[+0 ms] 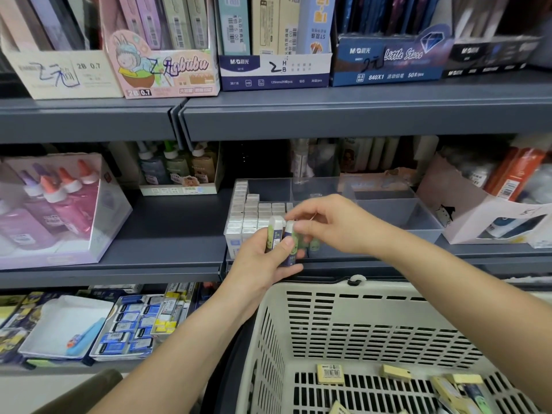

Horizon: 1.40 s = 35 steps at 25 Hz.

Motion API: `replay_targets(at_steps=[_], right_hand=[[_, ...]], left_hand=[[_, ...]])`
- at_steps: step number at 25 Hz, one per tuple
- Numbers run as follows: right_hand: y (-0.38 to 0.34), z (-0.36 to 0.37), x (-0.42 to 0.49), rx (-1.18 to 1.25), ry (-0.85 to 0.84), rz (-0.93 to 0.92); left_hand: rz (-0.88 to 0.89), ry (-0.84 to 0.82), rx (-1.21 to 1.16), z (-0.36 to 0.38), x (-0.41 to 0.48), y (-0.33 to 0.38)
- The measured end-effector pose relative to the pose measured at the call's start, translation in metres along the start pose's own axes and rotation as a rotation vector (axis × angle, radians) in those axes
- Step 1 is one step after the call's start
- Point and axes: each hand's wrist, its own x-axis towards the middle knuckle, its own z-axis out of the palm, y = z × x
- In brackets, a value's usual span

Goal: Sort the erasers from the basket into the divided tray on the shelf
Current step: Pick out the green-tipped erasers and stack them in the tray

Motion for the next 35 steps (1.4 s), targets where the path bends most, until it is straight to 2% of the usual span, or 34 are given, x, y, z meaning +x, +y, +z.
replay_targets(at_steps=[2, 5, 6, 8, 10, 13, 20, 23, 25, 27, 32, 34, 35], right_hand=[[-0.003, -0.001, -0.009, 0.026, -0.025, 0.011], [0.001, -0.030, -0.011, 0.155, 0.120, 0.088], [0.005, -0.041, -0.010, 0.132, 0.182, 0.113], [0.014, -0.053, -0.008, -0.131, 0.231, 0.127], [0.022, -0.047, -0.008, -0.299, 0.176, 0.144], [0.030, -0.028, -0.008, -0.242, 0.090, 0.179], [0.035, -0.020, -0.005, -0.385, -0.011, 0.136], [0.029, -0.019, -0.008, -0.419, 0.074, 0.092], [0.021, -0.015, -0.013, -0.257, 0.150, 0.013], [0.011, -0.011, -0.017, -0.028, 0.068, -0.044], [0.008, -0.007, -0.019, 0.076, 0.006, -0.027], [0.009, -0.015, -0.018, 0.148, -0.009, 0.008], [0.011, -0.023, -0.017, 0.170, 0.043, 0.026]], left_hand=[[-0.005, -0.007, 0.030, 0.001, -0.001, 0.000], [0.009, 0.054, 0.093, -0.001, 0.000, -0.001], [0.019, 0.081, 0.116, -0.002, 0.000, -0.001], [0.031, 0.109, 0.156, -0.004, 0.001, 0.001], [0.013, 0.112, 0.105, -0.003, 0.003, 0.002], [-0.041, 0.118, -0.010, -0.001, 0.004, 0.004], [0.100, 0.083, 0.288, -0.001, -0.001, -0.003], [0.103, 0.086, 0.275, 0.001, -0.001, -0.003], [0.108, 0.066, 0.283, 0.002, -0.001, -0.002], [0.106, 0.037, 0.315, 0.002, -0.001, -0.002], [0.105, -0.038, 0.433, 0.008, -0.005, -0.003], [0.163, 0.004, 0.456, 0.009, -0.007, 0.001], [0.218, 0.069, 0.498, 0.006, -0.008, 0.005]])
